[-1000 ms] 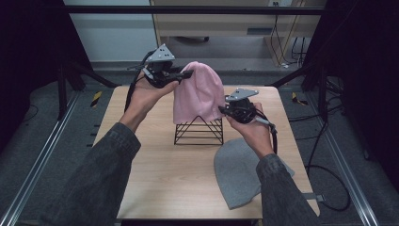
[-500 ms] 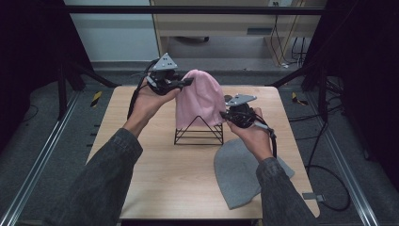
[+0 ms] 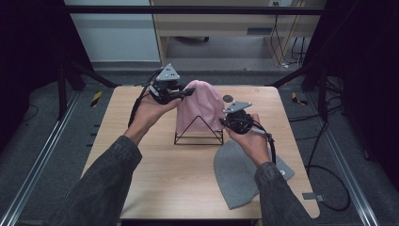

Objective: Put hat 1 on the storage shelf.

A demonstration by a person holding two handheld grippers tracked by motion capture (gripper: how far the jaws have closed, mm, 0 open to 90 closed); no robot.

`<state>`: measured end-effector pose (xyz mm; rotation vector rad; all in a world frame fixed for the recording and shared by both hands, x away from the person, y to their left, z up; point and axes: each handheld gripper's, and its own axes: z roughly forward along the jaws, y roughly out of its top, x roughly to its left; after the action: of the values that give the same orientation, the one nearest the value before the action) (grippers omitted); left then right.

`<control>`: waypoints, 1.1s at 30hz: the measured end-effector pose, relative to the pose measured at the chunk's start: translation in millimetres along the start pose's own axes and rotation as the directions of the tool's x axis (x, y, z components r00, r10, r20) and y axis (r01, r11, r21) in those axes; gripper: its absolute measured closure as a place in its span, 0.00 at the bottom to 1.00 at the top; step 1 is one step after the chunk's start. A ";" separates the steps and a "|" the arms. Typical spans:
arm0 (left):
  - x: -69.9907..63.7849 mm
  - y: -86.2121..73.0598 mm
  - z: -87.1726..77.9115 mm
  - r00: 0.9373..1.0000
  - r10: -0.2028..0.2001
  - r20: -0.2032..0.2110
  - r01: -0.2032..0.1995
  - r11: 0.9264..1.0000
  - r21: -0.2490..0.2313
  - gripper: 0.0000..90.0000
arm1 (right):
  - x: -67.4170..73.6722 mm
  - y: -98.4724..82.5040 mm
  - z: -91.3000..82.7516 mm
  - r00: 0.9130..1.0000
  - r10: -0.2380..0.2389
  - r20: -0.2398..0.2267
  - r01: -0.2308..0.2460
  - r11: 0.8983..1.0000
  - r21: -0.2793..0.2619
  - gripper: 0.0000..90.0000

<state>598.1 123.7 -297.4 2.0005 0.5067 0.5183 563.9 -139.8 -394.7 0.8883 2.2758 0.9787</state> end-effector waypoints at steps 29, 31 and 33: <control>-24.1 -24.6 7.5 0.998 -0.036 0.043 0.033 0.998 0.060 0.85 | -14.3 -38.2 -27.1 0.996 0.074 0.052 -0.076 0.996 0.042 0.58; -24.8 -27.5 7.5 0.999 -0.031 0.044 0.028 0.998 0.065 0.85 | -17.5 -40.7 -29.5 0.995 0.081 0.061 -0.084 0.995 0.047 0.58; -25.0 -30.3 7.7 0.998 -0.035 0.044 0.033 0.998 0.059 0.85 | -22.2 -43.8 -32.0 0.993 0.092 0.069 -0.096 0.994 0.051 0.56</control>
<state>577.6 117.9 -331.3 2.0513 0.5326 0.4408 541.5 -193.2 -404.5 1.0436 2.2313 0.9173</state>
